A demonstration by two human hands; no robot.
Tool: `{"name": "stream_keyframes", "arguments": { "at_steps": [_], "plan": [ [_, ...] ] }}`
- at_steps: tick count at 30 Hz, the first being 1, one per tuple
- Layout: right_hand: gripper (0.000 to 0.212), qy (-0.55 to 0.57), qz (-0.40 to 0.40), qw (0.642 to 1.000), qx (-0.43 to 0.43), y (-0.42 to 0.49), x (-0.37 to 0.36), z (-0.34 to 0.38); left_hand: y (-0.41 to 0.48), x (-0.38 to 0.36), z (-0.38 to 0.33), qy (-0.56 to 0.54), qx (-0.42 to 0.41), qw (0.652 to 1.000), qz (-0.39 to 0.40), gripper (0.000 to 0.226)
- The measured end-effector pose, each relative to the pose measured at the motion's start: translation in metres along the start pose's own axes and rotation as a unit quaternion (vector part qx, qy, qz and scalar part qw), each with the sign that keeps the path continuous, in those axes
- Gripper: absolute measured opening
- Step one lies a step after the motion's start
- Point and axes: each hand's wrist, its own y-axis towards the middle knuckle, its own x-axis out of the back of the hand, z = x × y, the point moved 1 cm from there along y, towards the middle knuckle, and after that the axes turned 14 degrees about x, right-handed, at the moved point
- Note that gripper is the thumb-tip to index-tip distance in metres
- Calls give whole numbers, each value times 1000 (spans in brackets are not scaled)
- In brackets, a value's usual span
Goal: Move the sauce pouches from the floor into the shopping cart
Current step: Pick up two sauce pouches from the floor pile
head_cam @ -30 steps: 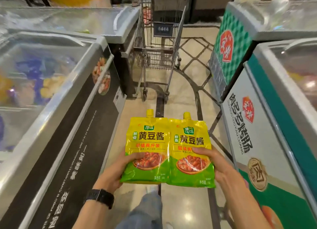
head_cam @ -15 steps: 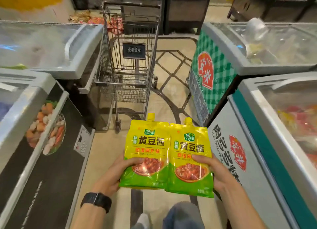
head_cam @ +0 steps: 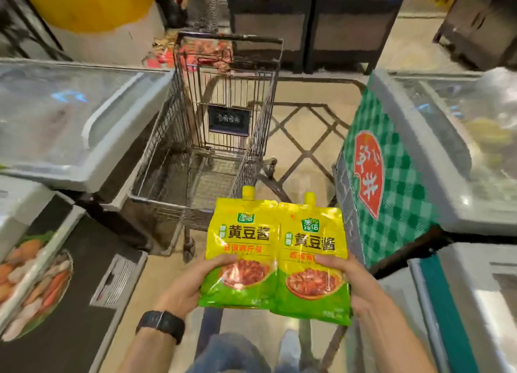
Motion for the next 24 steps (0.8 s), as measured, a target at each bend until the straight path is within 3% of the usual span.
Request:
{"name": "stream_keyframes", "arguments": {
  "at_steps": [5, 6, 8, 11, 15, 21, 24],
  "plan": [
    [102, -34, 71, 997, -12, 107, -29, 64, 41, -14, -77, -81, -93, 991, -50, 102],
    [91, -41, 85, 996, -8, 128, -37, 73, 49, -12, -91, -84, -107, 988, -69, 101],
    [73, -65, 110, 992, 2, 169, -56, 90, 67, -4, -120, -90, -122, 984, -98, 87],
    [70, -110, 132, 985, 20, 229, -87, 111, 97, 14, -165, -124, -137, 976, -113, 56],
    [75, -172, 149, 973, 42, 309, -123, 135, 129, 35, -220, -160, -155, 966, -135, 82],
    [79, -283, 202, 935, 67, 427, -192, 148, 174, 62, -286, -261, -225, 915, -210, 53],
    [72, -326, 229, 915, 64, 492, -229, 140, 199, 81, -315, -312, -249, 879, -262, 67]
  ]
}}
